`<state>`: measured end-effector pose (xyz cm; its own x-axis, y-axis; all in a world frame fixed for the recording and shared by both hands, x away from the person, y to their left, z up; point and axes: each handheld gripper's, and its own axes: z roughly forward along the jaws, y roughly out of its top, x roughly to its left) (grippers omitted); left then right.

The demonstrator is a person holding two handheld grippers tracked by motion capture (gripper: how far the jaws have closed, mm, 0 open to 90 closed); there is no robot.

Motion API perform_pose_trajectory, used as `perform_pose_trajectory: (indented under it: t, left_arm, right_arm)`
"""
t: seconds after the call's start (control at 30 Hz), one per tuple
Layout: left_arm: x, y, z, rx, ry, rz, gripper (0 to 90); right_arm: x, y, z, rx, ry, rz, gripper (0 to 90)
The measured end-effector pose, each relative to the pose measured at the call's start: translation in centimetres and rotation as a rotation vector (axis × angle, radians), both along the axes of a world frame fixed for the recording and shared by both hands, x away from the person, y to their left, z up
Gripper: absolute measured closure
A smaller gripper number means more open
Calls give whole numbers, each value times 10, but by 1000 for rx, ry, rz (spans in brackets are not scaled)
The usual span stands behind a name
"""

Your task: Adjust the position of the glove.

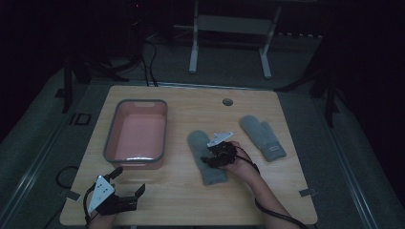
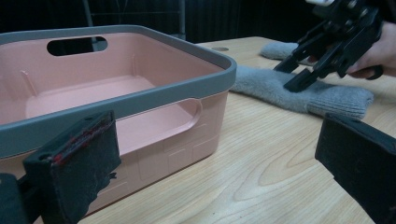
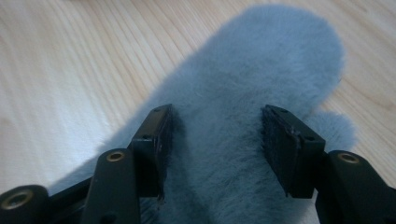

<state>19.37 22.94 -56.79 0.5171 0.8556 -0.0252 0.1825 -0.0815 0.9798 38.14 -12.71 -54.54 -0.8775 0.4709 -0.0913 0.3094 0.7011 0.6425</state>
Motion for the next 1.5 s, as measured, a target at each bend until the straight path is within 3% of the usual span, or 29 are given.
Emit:
perform_pose_trajectory:
  t: [0.03, 0.17, 0.27, 0.33, 0.57, 0.63, 0.73, 0.8, 0.87, 1.1, 1.37, 1.5]
  left_arm:
    - [0, 0, 0, 0, 0, 0, 3]
    - [0, -1, 0, 9, 0, -5, 3]
    - [-1, -2, 1, 11, -5, -6, 3]
    - [-1, -1, 1, 8, -6, -5, 3]
    - [-1, -2, 1, 6, -11, -8, 3]
    - [-1, -2, 1, 6, -11, -8, 3]
    - [0, -3, 2, 4, -11, -15, 3]
    - [0, -4, 2, 3, -12, -15, 3]
    - [-1, -4, 2, 2, -15, -18, 3]
    - [-1, -4, 3, -6, -20, -25, 3]
    - [-1, -3, 3, -16, -21, -26, 3]
    - [-1, -3, 3, -19, -19, -30, 3]
  right_arm:
    - [1, 0, -2, -1, 7, -3, 445]
    - [1, 2, -5, 0, 12, 6, 652]
    - [-3, 8, -1, -19, 11, -45, 782]
    - [-7, 11, 4, -7, 4, -81, 802]
    - [-4, 4, 34, 107, -28, -202, 810]
    - [-3, 3, 40, 112, -39, -215, 810]
    - [3, 0, 59, 133, -67, -289, 810]
    - [5, 0, 63, 135, -72, -308, 810]
    - [11, -1, 67, 140, -67, -369, 810]
    - [23, 2, 45, 129, -16, -469, 807]
    - [33, -1, 14, 102, 40, -452, 781]
    - [34, -1, 3, 91, 51, -436, 693]
